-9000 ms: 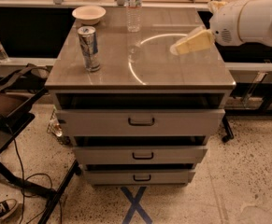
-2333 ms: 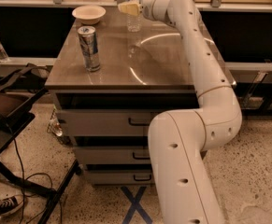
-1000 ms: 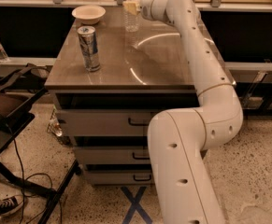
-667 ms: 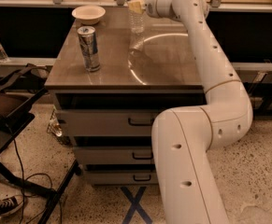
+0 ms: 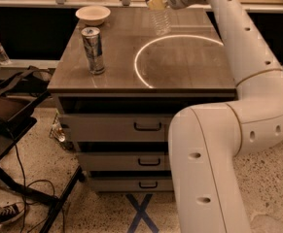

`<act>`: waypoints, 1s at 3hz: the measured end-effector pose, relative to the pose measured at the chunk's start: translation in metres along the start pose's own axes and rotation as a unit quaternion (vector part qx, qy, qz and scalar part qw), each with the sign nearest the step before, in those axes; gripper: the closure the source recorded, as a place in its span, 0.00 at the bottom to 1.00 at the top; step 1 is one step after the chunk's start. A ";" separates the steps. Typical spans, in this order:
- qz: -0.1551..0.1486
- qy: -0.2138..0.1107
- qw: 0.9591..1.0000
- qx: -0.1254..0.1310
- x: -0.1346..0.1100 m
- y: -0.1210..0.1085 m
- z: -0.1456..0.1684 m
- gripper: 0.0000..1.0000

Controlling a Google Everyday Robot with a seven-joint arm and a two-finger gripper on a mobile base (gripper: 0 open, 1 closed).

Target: Knock water bottle over

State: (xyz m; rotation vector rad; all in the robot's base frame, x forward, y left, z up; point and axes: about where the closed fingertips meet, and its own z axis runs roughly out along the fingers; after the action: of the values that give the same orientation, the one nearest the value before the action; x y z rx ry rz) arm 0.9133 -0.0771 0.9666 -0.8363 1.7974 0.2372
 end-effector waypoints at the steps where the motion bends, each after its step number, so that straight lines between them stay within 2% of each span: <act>1: -0.060 0.084 0.995 -0.015 0.003 0.012 -0.042 1.00; 2: -0.098 0.138 0.985 -0.028 0.009 0.024 -0.060 1.00; 3: -0.140 0.194 0.970 -0.047 0.025 0.038 -0.055 1.00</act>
Offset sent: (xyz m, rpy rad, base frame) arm -0.0760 -0.0348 0.0314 -0.4628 0.1744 0.0936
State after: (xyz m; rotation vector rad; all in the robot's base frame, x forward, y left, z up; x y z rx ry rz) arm 0.8430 -0.0892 0.9570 -1.2577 2.0081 -0.0297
